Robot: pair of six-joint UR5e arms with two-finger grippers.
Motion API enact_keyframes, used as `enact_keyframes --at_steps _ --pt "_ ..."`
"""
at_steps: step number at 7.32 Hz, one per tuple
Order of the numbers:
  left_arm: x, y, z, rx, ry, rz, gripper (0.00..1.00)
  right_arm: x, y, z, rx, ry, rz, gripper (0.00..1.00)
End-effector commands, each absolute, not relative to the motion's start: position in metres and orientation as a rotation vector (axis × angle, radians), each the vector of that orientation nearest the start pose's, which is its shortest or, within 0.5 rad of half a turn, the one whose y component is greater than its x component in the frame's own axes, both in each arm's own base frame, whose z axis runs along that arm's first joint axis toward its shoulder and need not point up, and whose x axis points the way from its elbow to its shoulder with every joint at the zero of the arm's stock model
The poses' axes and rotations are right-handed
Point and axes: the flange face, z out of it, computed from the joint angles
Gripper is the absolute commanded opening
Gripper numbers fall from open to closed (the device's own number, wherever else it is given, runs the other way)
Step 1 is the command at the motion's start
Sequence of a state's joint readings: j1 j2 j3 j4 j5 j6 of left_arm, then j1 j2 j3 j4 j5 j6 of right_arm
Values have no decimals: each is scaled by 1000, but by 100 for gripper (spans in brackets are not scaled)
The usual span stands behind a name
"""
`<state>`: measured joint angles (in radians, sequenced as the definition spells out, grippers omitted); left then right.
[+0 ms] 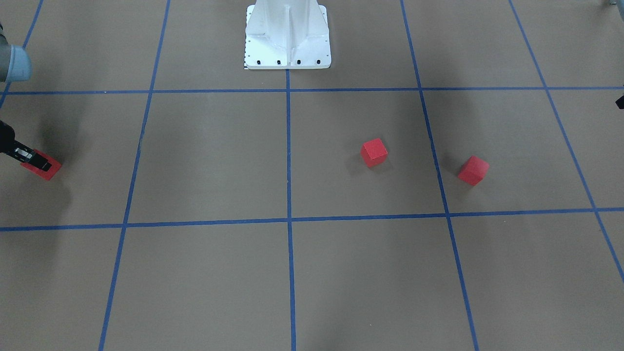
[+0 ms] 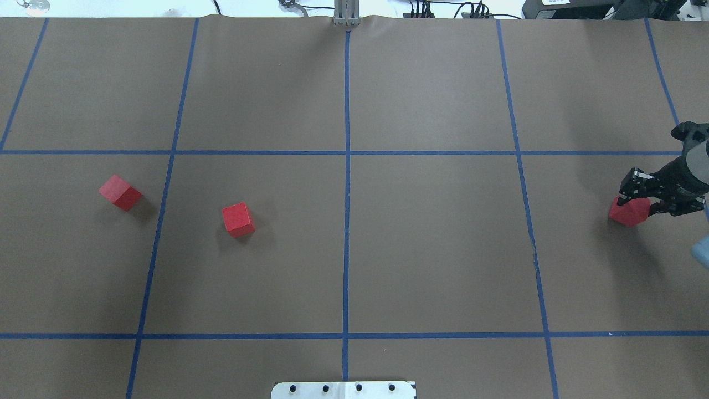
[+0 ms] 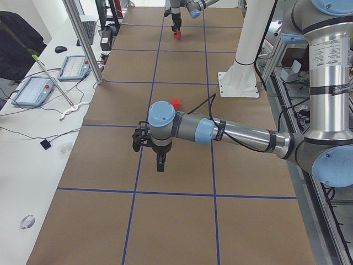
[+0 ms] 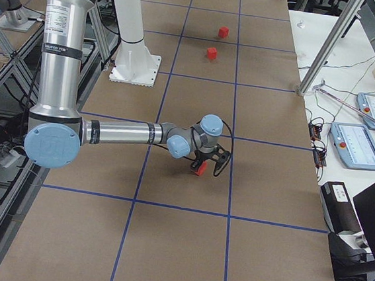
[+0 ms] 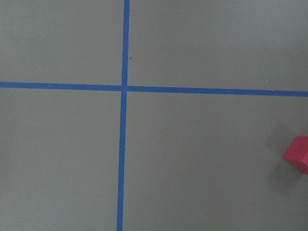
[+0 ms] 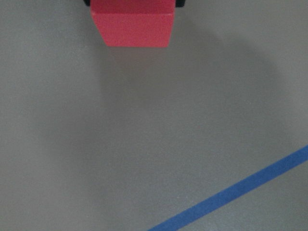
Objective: Form red blocks into L shape at center
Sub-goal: 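Lower the right gripper onto the red cube farthest from the left arm and grasp it, then carry the red cube with the right gripper to the table center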
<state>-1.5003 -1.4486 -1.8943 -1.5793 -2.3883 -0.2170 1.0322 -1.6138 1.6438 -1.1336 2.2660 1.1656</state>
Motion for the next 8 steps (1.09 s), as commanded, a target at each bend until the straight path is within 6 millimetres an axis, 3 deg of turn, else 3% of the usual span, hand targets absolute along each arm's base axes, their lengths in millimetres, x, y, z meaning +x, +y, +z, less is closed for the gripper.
enact_keyframes --at_steps 1,2,4,5,7,8 --pt "-29 -447 550 83 835 -50 100 -211 -489 521 -150 -872 385 0" --pt "-28 -447 545 95 837 -41 100 -225 -507 469 -114 -905 360 0" --pt "-29 -445 530 120 840 -31 100 -287 -506 379 -82 -978 288 0" --pt "-29 -446 533 115 840 -34 100 -345 -493 332 -106 -1000 302 0" --pt "-28 -446 535 114 839 -33 100 -423 -474 238 -106 -942 303 0" --pt "-28 -446 533 117 840 -32 100 -455 -456 218 -82 -929 259 0"
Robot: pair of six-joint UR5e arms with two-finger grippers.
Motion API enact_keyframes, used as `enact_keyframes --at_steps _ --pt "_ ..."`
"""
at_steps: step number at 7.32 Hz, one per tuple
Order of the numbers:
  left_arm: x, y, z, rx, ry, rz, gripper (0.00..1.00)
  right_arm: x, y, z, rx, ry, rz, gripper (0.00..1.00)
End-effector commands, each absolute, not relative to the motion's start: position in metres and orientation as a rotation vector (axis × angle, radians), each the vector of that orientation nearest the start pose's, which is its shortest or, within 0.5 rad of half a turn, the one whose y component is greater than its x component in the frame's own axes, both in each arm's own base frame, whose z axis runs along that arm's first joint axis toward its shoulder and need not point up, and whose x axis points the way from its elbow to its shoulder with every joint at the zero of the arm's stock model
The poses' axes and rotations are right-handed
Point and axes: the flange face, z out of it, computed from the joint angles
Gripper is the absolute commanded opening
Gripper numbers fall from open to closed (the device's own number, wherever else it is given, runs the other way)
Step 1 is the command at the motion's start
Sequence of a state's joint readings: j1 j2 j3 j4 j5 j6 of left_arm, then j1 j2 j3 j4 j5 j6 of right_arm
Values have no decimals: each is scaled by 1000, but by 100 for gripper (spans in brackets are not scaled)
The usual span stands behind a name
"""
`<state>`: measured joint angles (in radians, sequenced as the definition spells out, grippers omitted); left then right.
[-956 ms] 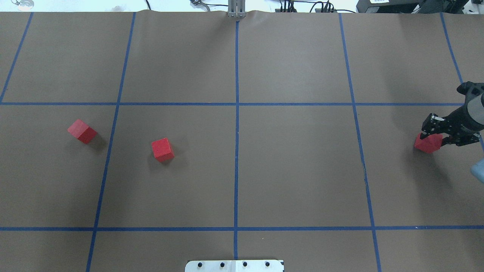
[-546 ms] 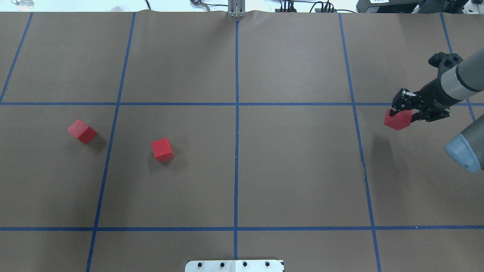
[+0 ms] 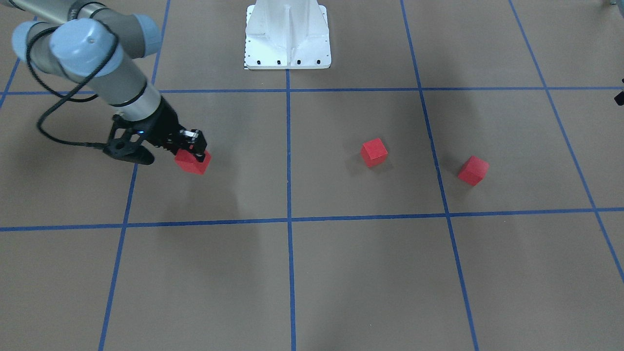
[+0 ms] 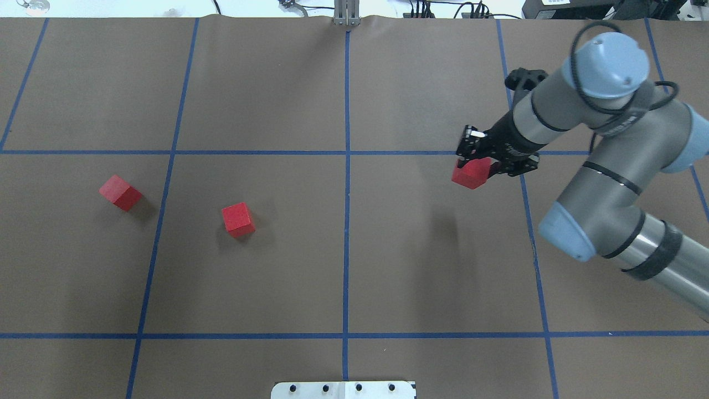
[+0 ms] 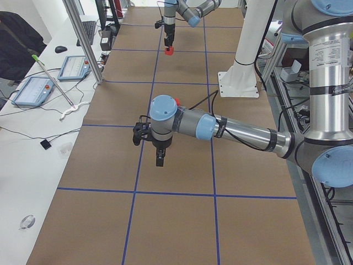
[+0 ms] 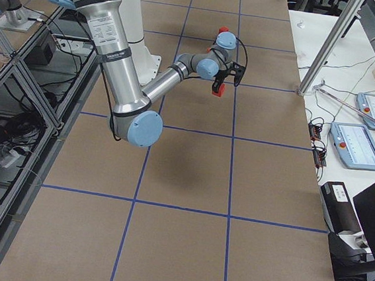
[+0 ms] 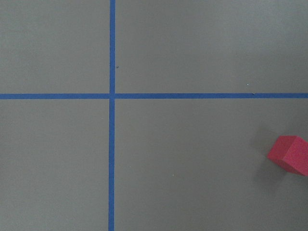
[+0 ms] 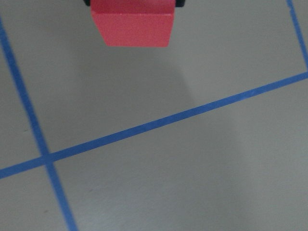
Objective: Form red blocks into L shape at center
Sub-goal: 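Carry the red cube with the right gripper to the table center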
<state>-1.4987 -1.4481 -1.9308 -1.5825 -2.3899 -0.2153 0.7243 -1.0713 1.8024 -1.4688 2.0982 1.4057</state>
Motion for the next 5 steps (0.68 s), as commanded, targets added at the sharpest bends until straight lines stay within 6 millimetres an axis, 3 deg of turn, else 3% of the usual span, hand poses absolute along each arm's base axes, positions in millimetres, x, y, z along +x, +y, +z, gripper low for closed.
enact_keyframes --at_steps 1,2,3,5 --pt "-28 -446 530 121 840 -31 100 -493 -450 189 -32 -932 228 0" --pt "-28 -446 532 119 840 -32 100 -519 -462 167 -26 -927 213 0" --pt "-28 -446 529 123 841 -30 100 -536 -467 162 -33 -914 195 0" --pt "-28 -448 527 128 841 -28 100 -571 -475 173 -30 -861 114 0"
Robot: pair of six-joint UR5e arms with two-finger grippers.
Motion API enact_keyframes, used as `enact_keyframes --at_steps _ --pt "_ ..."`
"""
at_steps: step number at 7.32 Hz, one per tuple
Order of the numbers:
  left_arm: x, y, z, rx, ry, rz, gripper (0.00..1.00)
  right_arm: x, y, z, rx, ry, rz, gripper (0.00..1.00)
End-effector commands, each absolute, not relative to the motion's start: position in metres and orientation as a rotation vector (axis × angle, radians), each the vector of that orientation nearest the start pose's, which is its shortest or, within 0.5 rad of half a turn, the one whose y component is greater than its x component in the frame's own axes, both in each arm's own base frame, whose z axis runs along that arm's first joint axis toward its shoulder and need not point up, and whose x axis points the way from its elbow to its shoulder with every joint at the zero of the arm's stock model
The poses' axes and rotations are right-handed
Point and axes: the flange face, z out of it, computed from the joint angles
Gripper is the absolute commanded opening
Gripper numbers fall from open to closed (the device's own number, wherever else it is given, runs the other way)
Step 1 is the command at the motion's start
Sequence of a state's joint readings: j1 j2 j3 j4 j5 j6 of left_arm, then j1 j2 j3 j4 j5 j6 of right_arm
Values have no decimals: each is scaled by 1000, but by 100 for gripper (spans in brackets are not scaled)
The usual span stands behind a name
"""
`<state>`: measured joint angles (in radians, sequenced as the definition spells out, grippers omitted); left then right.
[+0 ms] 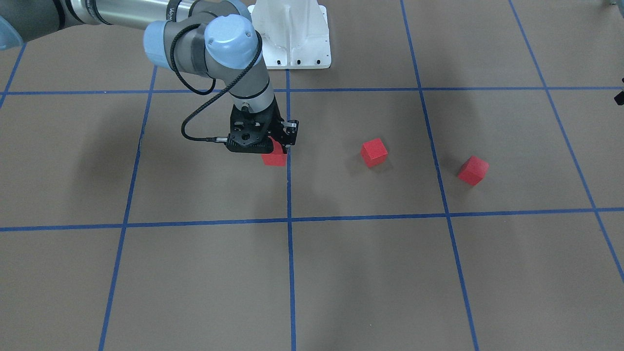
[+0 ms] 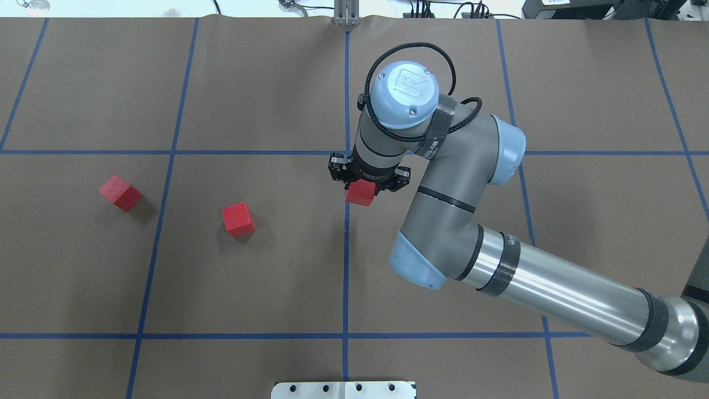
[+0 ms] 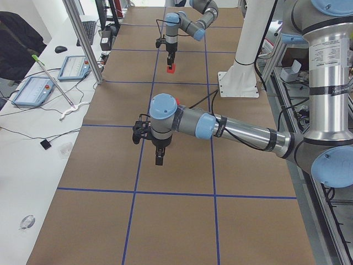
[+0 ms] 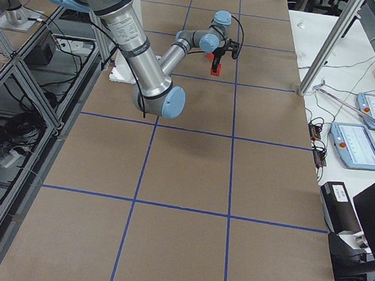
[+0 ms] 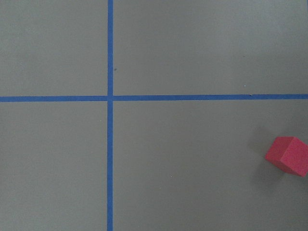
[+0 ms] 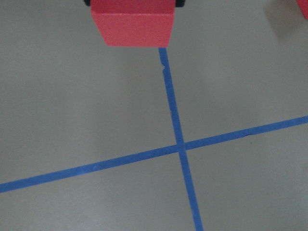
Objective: Form red blocks into L shape at center
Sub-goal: 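Carry the red cube with the right gripper to the table center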
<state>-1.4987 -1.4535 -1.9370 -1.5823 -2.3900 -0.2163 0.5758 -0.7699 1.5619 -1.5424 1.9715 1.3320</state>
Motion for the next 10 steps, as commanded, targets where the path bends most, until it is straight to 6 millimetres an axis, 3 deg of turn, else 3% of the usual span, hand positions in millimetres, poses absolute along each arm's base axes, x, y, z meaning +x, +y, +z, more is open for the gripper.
enact_keyframes --at_steps 1,4,10 --pt "-28 -447 526 130 843 -26 100 -591 -486 167 -29 -834 93 0" --pt "-28 -447 526 130 843 -26 100 -605 -489 188 -45 -791 88 0" --pt "-28 -447 525 132 843 -26 100 -619 -473 188 -41 -787 49 0"
